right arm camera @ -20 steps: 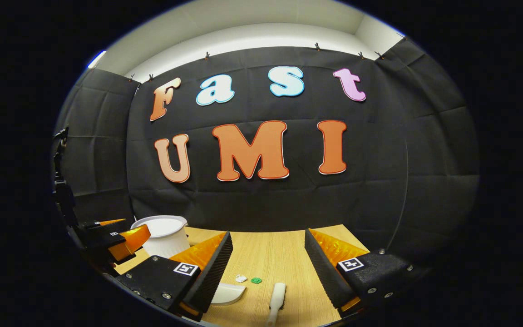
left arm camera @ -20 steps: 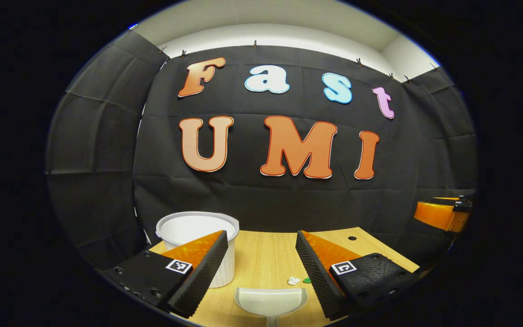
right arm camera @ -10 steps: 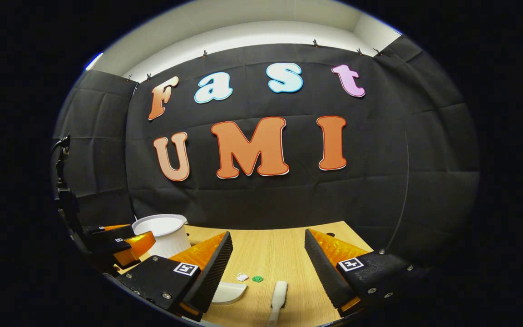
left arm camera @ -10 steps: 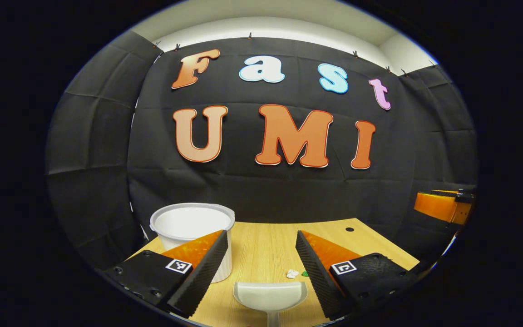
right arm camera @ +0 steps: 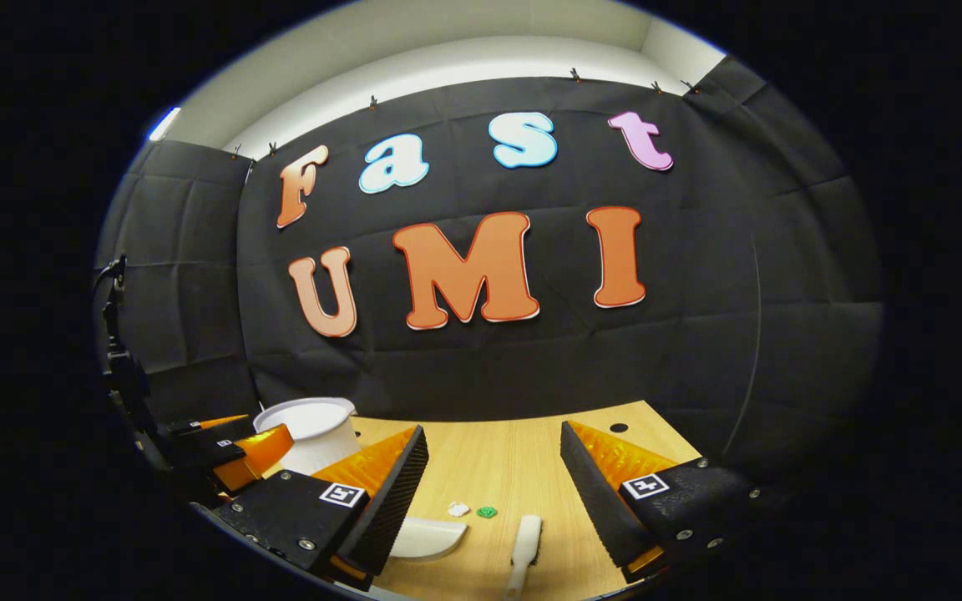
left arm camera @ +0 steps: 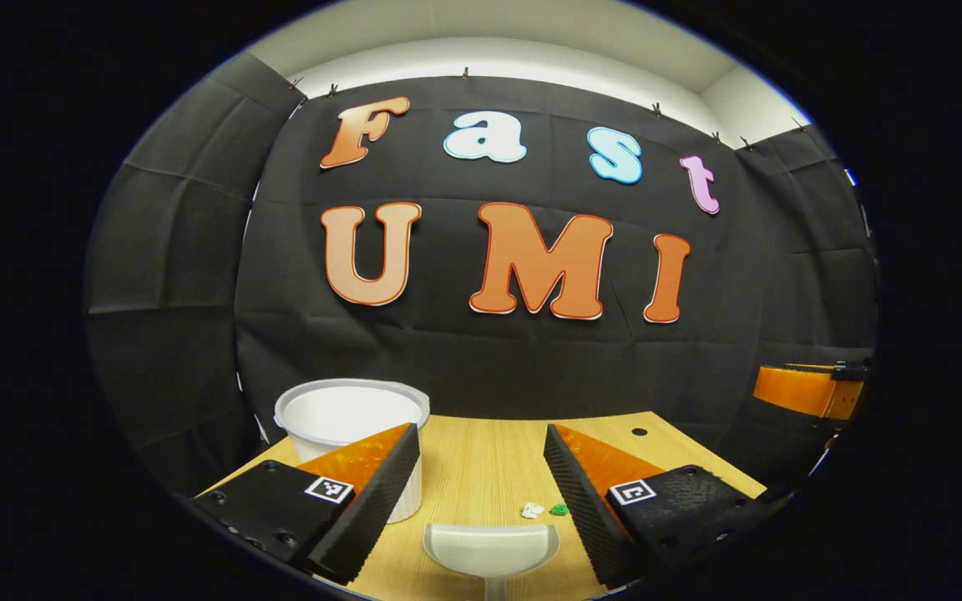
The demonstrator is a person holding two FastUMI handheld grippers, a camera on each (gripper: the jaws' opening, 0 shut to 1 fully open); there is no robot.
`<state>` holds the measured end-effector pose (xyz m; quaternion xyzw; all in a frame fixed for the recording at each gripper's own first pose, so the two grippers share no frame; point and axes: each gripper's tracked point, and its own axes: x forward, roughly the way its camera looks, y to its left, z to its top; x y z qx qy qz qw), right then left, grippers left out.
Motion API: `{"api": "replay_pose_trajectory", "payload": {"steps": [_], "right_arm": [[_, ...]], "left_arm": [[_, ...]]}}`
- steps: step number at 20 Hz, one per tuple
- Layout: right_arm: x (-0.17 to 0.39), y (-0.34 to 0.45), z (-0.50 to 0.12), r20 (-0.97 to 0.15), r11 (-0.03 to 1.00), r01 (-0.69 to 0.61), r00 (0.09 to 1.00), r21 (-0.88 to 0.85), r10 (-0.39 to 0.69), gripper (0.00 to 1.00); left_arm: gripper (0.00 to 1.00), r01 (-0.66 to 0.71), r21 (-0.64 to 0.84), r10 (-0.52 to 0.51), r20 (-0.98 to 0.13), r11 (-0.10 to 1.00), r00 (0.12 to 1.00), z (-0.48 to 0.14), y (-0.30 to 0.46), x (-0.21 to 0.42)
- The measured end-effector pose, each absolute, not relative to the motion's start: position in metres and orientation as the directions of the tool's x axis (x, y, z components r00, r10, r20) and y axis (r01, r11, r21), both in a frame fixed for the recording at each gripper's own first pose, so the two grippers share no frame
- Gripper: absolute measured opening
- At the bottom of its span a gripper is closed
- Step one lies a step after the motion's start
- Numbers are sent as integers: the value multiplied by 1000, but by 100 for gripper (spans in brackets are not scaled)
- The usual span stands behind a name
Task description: Pick up the small broom and dustpan from the desktop, sweep the trash into the dustpan with the broom, and then empty the trash into the garbage bin.
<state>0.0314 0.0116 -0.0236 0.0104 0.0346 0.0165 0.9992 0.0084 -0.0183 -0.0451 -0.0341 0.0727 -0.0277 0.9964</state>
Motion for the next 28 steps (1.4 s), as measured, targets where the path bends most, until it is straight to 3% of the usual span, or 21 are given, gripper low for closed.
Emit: {"api": "replay_pose_trajectory", "payload": {"steps": [6, 10, 14, 18, 21, 28], "right_arm": [[30, 11, -34, -99, 999, -41, 994, 22, 43, 96], [30, 14, -38, -108, 998, -59, 992, 19, 60, 95], [30, 11, -51, -150, 998, -64, 986, 23, 67, 96], [31, 4, -68, -190, 997, -62, 979, 43, 69, 96], [33, -5, -81, -222, 996, -55, 973, 63, 68, 96], [39, -33, -115, -296, 992, -21, 953, 124, 57, 96]], "left_arm": [[95, 55, -165, -89, -207, 985, 974, -56, -31, -1], [96, 115, -208, -160, -217, 971, 963, -61, -45, -5], [95, 113, -177, -176, -400, 978, 899, -102, -39, -23], [96, 96, -245, -234, -634, 965, 737, -154, -43, -52], [96, 62, -260, -253, -812, 964, 526, -193, -50, -98], [98, 158, -191, -228, -937, 969, 265, -265, -59, -107]]}}
